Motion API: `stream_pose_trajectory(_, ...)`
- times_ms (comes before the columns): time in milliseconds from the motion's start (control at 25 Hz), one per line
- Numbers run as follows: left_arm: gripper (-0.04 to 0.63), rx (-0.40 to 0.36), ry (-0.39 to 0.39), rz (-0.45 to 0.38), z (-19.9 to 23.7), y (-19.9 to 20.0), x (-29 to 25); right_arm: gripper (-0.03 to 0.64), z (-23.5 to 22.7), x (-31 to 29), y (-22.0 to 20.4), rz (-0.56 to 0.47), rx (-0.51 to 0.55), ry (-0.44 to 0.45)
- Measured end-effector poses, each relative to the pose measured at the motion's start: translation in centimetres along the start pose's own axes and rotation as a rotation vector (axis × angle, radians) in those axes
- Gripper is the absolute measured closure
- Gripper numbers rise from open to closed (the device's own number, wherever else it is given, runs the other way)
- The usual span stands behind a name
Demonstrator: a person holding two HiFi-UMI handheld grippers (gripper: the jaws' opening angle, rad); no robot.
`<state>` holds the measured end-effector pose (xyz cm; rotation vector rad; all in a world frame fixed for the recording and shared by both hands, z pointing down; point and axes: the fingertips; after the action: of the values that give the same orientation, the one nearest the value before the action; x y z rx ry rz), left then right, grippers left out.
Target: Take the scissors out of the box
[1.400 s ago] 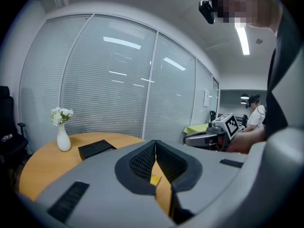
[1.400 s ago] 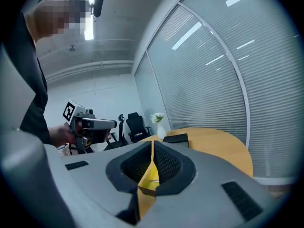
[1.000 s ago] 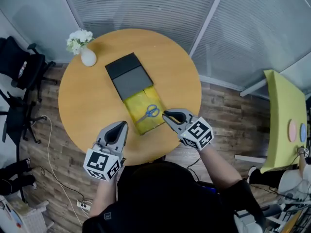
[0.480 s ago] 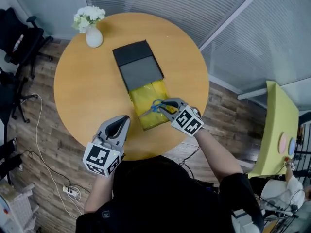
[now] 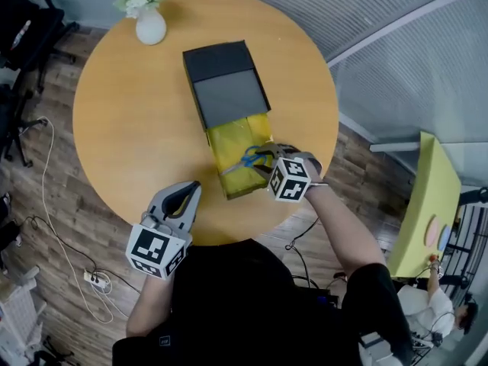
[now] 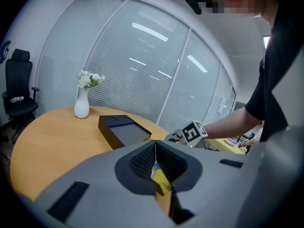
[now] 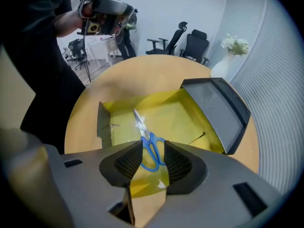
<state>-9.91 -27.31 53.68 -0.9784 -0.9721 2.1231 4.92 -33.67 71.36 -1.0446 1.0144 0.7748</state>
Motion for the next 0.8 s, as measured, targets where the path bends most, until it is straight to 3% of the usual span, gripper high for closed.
stream_pose_trajectory(120,0.581,0.022,0.003,0.012,0.8,-1.1,-0.2,0.485,0.2,-1.6,-0.8,0.066,0.087,0.027)
stream_pose_trajectory(520,0.581,0.038,0.005,0.017,1.7,-1.9,0.4,0.494,0.1,-4.7,-2.7,0.236,0.22,0.127)
stream_pose_trajectory(800,0.581,0.019,0.011,-0.035,1.8,0.5,2.4,0.495,0.6,-5.3,-2.9,0.279,0.222,0.232)
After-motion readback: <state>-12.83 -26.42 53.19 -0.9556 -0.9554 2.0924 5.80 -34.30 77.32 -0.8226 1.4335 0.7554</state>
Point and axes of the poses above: the fingertips, and each gripper's own axes: x backward along the fingers, z to its left, y out of its top, and after that the axes turned 9 degrees about x, right-handed
